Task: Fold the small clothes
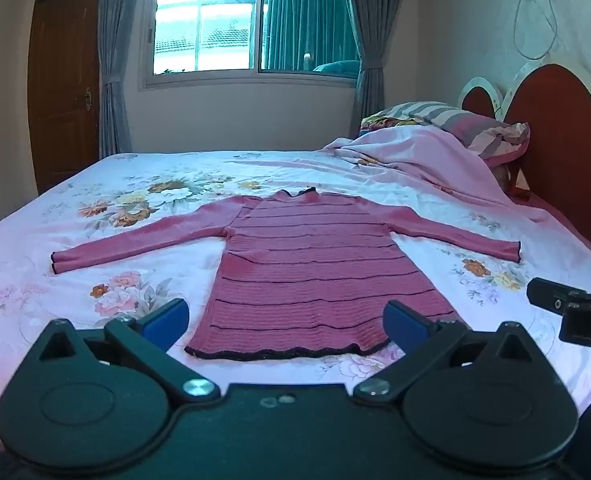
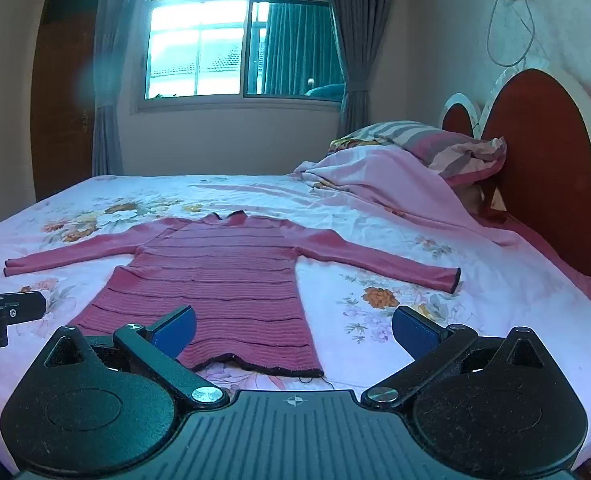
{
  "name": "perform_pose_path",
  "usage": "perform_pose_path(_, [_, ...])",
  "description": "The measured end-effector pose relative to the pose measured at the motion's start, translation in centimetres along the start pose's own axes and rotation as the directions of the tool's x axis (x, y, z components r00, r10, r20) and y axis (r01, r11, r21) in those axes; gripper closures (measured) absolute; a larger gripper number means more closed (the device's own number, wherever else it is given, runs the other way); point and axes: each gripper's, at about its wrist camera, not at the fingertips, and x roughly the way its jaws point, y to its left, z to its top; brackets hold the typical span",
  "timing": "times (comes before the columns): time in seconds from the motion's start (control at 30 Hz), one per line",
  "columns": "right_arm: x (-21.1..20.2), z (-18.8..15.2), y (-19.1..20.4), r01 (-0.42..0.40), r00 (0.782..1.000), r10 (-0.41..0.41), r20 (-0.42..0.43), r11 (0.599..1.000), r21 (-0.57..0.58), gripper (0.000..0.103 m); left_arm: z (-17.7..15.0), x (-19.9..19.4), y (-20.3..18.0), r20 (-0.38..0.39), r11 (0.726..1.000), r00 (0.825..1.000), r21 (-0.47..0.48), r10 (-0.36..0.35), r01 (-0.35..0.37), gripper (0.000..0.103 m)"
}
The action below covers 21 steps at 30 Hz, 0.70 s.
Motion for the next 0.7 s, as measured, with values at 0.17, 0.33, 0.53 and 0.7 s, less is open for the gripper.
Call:
perform_pose_path(0.17, [-0.11, -0.02, 0.0, 0.0, 1.0, 0.0, 0.007, 1.0, 0.002, 0.0, -0.05, 0.06, -0.05, -0.002, 1.0, 1.0, 0.015, 0.018, -0.018, 0.001])
perform_pose_path(0.33, [0.01, -0.06, 0.13, -0.005, 1.0, 0.005, 0.002, 1.0, 0.001, 0.0, -0.15, -0.01, -0.25, 0.004, 1.0, 1.0, 0.022, 0.021, -0.021, 0.001])
perform_pose_path(0.53, [0.49, -0.26, -0.12, -0.001, 1.0, 0.001, 0.006, 1.0, 0.003, 0.0, -0.1, -0.22, -0.26, 0.005, 1.0, 1.0, 0.018, 0.02, -0.02, 0.001])
perform_pose_path(0.7, [-0.09, -0.1, -0.16, 0.003, 1.0, -0.003, 0.009, 1.0, 0.003, 0.0, -0.38, 0.13, -0.32, 0.003, 1.0, 1.0, 0.023, 0.018, -0.018, 0.001])
